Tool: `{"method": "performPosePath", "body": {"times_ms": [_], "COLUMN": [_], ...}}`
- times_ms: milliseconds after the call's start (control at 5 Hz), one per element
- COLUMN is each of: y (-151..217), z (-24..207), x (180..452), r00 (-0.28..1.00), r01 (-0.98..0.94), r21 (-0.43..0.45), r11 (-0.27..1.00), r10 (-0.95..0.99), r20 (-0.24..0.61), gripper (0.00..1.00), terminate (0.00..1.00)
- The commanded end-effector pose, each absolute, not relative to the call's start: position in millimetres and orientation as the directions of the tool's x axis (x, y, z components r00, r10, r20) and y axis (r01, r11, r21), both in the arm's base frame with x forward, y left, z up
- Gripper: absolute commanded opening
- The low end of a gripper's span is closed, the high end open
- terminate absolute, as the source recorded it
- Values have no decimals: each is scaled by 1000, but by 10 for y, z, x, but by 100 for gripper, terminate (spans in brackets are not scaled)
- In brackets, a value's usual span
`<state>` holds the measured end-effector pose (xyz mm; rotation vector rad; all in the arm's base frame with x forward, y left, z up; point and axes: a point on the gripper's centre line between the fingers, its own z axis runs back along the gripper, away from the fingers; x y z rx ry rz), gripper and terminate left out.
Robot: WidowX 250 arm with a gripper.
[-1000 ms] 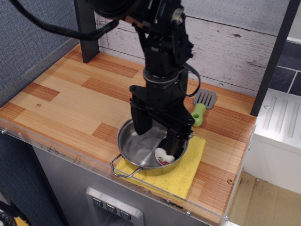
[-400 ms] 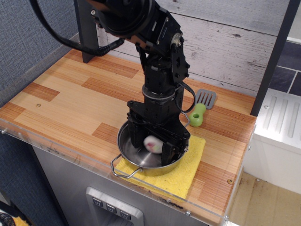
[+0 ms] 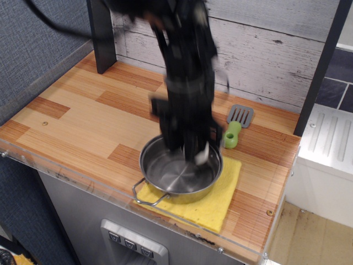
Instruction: Put the sushi roll on the top-left corner of the counter.
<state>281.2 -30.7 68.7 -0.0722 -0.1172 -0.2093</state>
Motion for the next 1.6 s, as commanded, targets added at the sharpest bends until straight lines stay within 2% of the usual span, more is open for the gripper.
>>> {"method": "performPosePath", "body": {"times_ms": [0, 200, 400, 600, 800, 1000, 1400], "y": [621, 1155, 1158, 671, 221, -97, -189], "z": [1577, 1518, 1326, 1336, 1312, 1090, 687], "x": [3258, 3359, 3380, 3161, 2937, 2795, 2776], "r00": [940, 921, 960, 968, 948, 945, 954], "r01": [-66, -215, -133, 11, 174, 261, 293], "r21": [-127, -162, -123, -55, -39, -54, -97], "r11": [990, 963, 983, 998, 984, 964, 951], "r10": [105, 255, 159, 3, -157, -244, -283], "r20": [325, 295, 229, 251, 276, 218, 101], "gripper": [0, 0, 0, 100, 100, 100, 100], "terminate": [0, 0, 0, 0, 0, 0, 0]}}
